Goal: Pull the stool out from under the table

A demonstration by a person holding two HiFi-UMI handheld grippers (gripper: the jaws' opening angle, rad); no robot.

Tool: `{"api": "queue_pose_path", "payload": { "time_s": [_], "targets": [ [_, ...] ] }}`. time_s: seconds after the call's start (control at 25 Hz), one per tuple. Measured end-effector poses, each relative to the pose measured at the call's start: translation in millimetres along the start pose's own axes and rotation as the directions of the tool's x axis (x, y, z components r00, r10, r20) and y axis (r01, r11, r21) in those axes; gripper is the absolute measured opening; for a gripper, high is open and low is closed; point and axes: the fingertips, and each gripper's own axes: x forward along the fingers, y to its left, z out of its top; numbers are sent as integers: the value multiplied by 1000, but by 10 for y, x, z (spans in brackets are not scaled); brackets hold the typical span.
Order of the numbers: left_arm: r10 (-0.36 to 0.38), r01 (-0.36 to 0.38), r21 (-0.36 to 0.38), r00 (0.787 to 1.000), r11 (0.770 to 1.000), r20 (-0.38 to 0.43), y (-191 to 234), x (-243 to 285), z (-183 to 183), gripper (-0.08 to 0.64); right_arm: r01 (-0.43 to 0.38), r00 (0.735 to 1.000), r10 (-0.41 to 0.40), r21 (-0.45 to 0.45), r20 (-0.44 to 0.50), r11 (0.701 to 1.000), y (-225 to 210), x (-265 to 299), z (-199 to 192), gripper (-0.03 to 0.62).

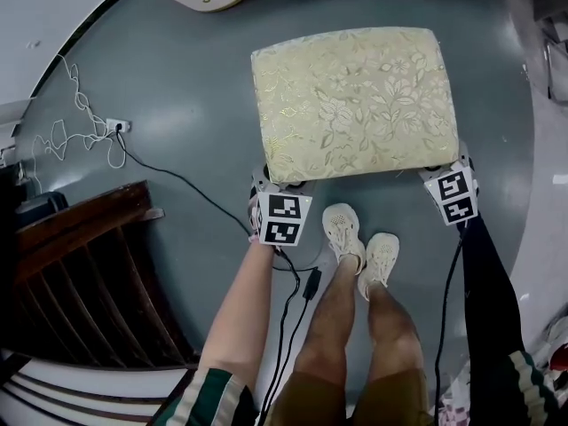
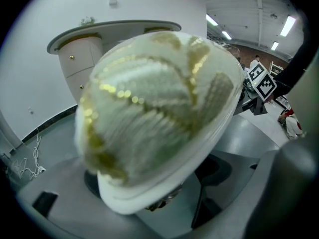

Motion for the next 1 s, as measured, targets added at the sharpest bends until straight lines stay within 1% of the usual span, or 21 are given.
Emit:
{"api": "queue_pose_path", "payload": {
  "time_s": [0.28, 0.48, 0.68, 0.88, 1.0],
  "targets": [
    [5, -5, -9, 1000, 1000, -5, -16, 9, -29, 393, -15, 1000, 15, -13, -8, 1000, -7, 10, -11, 390],
    [3, -3, -32, 1000, 999, 2, -69, 39, -59, 393, -18, 1000, 17, -46, -15, 999, -64, -3, 4, 390],
    [-2, 2, -75, 1000, 997, -1, -127, 60, -100, 393, -29, 999, 27, -68, -27, 997, -93, -38, 6, 390],
    [12, -10, -81, 1000, 997, 24, -96, 115, -67, 393, 1, 1000, -2, -82, -20, 997, -153, 8, 53, 396],
    [10, -9, -100, 1000, 995, 8, -102, 110, -78, 393, 28, 999, -31, -85, -38, 996, -171, -13, 46, 400]
  ]
}}
